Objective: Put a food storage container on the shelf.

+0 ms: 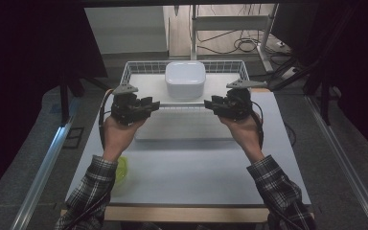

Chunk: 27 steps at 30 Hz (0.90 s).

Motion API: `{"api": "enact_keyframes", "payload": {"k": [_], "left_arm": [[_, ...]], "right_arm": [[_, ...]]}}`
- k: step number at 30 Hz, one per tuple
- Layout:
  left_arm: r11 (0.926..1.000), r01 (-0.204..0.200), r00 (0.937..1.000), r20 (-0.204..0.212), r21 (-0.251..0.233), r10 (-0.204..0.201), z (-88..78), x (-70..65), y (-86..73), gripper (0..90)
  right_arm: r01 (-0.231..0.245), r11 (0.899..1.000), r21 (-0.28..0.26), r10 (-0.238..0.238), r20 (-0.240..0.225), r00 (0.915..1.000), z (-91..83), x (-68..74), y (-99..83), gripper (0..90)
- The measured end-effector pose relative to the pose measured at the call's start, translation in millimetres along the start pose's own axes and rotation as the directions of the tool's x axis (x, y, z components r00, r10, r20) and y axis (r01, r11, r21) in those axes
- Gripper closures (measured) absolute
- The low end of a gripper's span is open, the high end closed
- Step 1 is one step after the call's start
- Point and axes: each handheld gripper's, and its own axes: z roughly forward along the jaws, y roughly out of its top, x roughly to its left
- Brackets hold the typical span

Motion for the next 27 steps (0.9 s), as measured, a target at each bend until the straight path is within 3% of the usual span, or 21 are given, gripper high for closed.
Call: {"api": "enact_keyframes", "payload": {"k": [6,14,22,27], "left_arm": [[0.9998,-0.01,0.9996,0.028,0.016,0.009,-9.7,-10.9,-30.1,56.0],[0.9973,-0.058,0.997,0.053,0.044,0.056,-14.5,-26.4,-55.6,49.6],[0.9957,-0.07,0.9954,0.069,0.061,0.066,-16.9,-39.1,-81.5,42.0],[0.9883,-0.11,0.993,0.053,0.105,0.105,-17.4,-46.6,-96.2,33.2]], "right_arm": [[0.02,1.0,0.013,-0.02,-0.033,0.9993,-9.4,11.1,-18.6,53.1],[0.052,0.998,0.039,-0.05,-0.046,0.9977,-16.6,21.2,-41.4,44.3],[0.064,0.996,0.069,-0.06,-0.051,0.9969,-21.2,28.1,-68.0,37.2],[0.073,0.994,0.086,-0.068,-0.06,0.9959,-21.9,28.6,-83.5,30.3]]}}
